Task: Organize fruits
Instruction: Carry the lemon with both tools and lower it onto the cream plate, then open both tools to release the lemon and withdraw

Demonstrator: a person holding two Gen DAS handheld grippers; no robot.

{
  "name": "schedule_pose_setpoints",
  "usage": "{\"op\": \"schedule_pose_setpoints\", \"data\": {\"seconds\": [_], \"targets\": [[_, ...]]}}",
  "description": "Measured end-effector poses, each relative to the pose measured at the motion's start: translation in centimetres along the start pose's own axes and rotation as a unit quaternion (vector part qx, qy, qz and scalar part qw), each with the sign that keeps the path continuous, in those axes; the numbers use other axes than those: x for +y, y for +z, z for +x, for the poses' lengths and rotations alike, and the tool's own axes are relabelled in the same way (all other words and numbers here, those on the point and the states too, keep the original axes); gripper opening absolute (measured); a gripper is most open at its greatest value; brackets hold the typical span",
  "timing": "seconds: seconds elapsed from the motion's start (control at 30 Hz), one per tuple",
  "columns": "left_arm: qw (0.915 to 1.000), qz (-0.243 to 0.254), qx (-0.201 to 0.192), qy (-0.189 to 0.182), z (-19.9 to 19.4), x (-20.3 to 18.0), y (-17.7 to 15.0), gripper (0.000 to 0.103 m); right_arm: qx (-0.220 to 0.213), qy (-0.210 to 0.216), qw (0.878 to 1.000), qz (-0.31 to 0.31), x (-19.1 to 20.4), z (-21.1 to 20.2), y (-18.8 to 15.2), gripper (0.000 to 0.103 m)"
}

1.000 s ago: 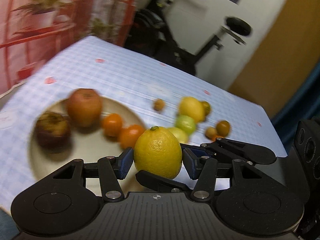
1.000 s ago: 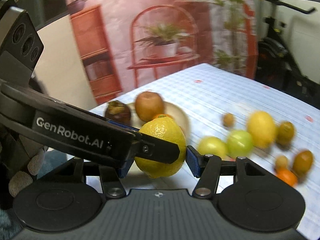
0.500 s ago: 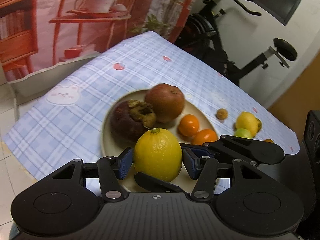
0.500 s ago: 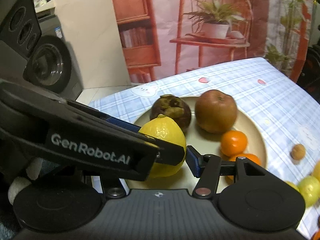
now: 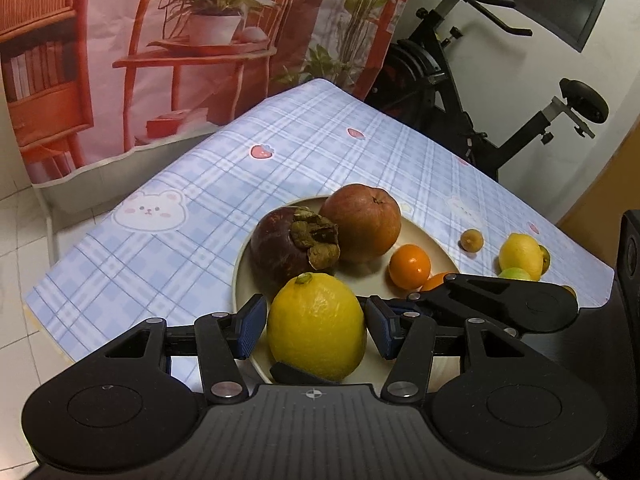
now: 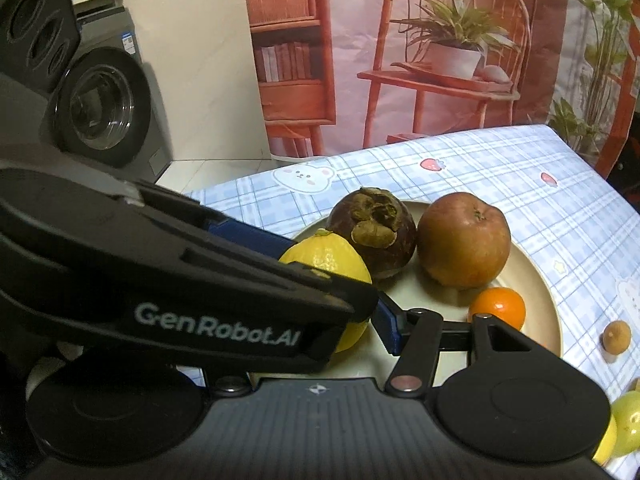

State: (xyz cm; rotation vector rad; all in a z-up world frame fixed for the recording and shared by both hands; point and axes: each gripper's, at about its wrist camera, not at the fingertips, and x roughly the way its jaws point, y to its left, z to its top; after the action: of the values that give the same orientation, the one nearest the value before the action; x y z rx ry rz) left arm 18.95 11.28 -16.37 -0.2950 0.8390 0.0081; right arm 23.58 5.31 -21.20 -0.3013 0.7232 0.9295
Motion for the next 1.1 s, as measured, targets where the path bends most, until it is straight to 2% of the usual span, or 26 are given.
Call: {"op": "schedule_pose_setpoints", "data": {"seconds": [0.23,0.57,0.77,0.97,1.1], "targets": [[0.9999,0.004,-0.006,0.009,-0.1,-0.1,0.0,0.059,-0.003,-0.005,1.0,-0.008,0.4,0.0,-0.1,0.058],[0.9996,0.003,-0.012,0.024,-0.5,-0.3,0.0,0.059,-0.022,-0.014,1.0,0.001,0.4,-1.7,-0.9,0.065],[0.9987,-0.002,-0.023,0.044,-0.9,-0.3,0.2,0.058,-0.052,-0.035,0.997,0.037,-0.7,-4.4,-2.5,0.068],[0.9974,0.01,-0.049,0.053,-1.9,-1.6,0.4,0.058,-0.105,-0.089,0.985,0.101,-2.9,-8.5,-5.1,0.068],[0.9964,0.032,-0.066,0.041,-2.4,-3.3,0.4,0.058,-0.134,-0.127,0.973,0.14,-4.3,-11.4,-7.0,0.068]]}}
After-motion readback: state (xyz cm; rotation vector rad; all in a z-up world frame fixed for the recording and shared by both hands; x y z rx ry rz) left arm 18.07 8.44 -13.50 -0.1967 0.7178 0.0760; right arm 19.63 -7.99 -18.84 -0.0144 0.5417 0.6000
